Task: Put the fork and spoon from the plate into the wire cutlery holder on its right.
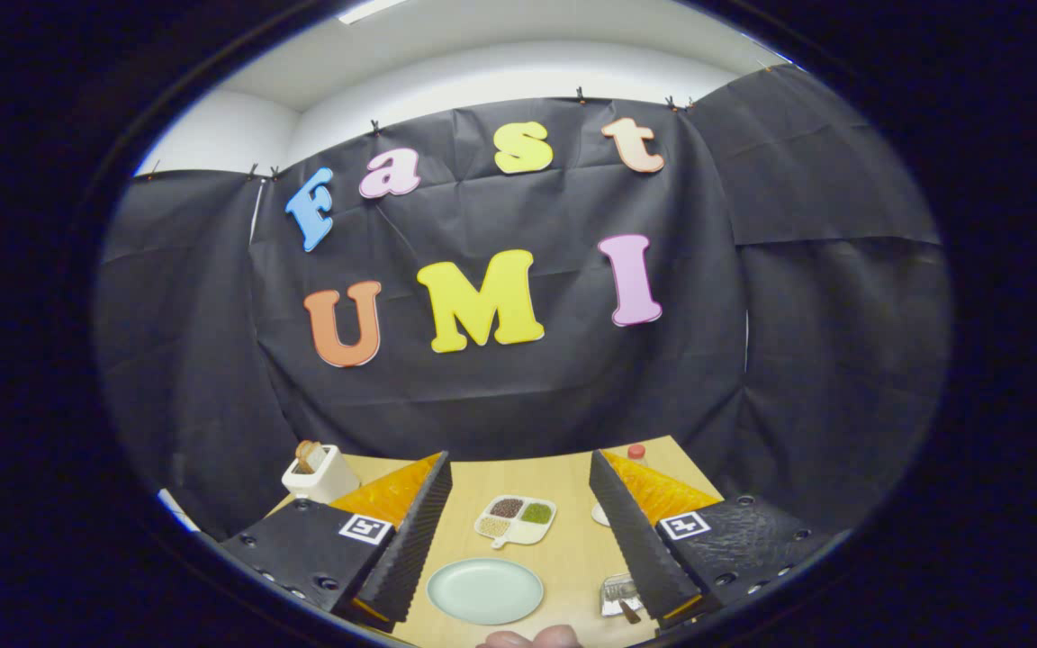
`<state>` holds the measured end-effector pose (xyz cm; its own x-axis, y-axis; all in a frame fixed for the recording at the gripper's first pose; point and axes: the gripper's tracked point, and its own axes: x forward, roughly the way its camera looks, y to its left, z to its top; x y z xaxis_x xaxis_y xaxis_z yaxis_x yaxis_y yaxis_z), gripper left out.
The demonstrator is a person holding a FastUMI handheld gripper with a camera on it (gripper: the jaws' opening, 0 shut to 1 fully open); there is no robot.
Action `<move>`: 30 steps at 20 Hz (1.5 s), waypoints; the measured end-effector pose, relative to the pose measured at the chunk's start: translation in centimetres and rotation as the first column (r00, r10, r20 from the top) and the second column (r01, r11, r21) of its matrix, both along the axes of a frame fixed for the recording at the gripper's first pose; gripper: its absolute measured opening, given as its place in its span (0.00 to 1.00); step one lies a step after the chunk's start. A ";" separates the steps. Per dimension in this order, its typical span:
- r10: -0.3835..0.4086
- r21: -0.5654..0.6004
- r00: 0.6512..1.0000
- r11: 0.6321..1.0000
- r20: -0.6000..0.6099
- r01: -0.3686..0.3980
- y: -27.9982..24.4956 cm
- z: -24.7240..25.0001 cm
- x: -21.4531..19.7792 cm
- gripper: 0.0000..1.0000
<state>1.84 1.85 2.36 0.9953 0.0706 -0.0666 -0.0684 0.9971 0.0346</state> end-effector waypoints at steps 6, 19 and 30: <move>0.008 -0.020 0.998 1.000 0.054 -0.007 0.8 0.8 -1.5 0.92; -0.006 -0.061 0.987 0.998 0.163 0.017 -0.7 3.8 -3.2 0.92; -0.011 -0.075 0.979 0.997 0.205 0.027 -2.0 4.7 -3.7 0.93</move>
<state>-1.86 -0.14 7.08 0.9895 0.0543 0.1336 -0.0473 0.9973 -0.0555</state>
